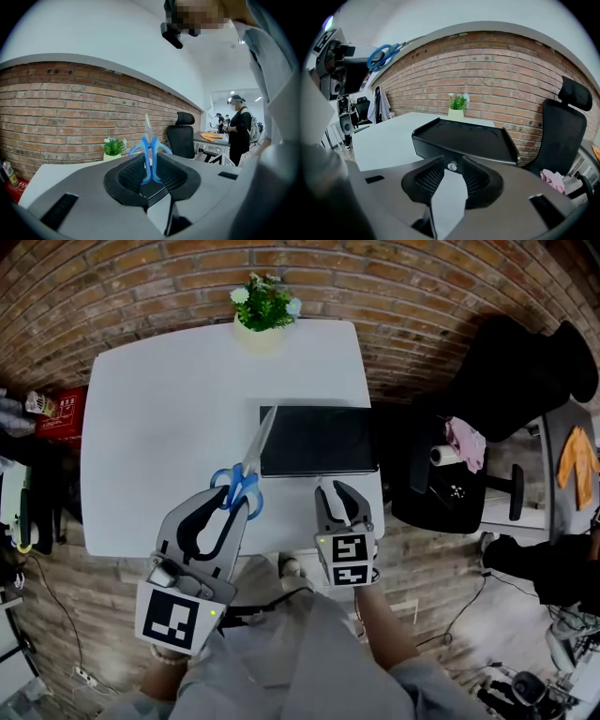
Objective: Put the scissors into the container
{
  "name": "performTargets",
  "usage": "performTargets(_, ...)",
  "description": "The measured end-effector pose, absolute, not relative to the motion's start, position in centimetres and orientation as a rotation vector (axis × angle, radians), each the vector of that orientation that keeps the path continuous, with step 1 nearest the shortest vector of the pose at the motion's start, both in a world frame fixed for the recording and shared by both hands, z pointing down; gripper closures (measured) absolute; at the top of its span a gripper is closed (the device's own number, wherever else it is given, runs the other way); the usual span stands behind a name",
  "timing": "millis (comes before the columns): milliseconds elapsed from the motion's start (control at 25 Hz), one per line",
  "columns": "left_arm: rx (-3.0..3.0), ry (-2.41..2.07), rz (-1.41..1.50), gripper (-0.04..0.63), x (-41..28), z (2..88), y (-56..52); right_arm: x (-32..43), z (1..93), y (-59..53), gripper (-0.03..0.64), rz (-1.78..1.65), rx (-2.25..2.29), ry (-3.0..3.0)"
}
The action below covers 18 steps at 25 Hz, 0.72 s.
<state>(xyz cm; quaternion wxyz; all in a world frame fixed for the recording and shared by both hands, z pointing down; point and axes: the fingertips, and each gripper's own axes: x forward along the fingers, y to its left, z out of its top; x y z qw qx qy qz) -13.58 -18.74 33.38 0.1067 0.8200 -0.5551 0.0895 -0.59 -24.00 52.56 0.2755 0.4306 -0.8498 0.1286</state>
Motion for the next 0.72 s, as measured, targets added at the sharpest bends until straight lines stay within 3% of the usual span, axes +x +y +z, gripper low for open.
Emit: performTargets(720,2.411,-1.588,0.273,0.499,-14.6,35.3,-21.4,-1.6,57.1,-25.9,0.525,0.483,1.164,-2.219)
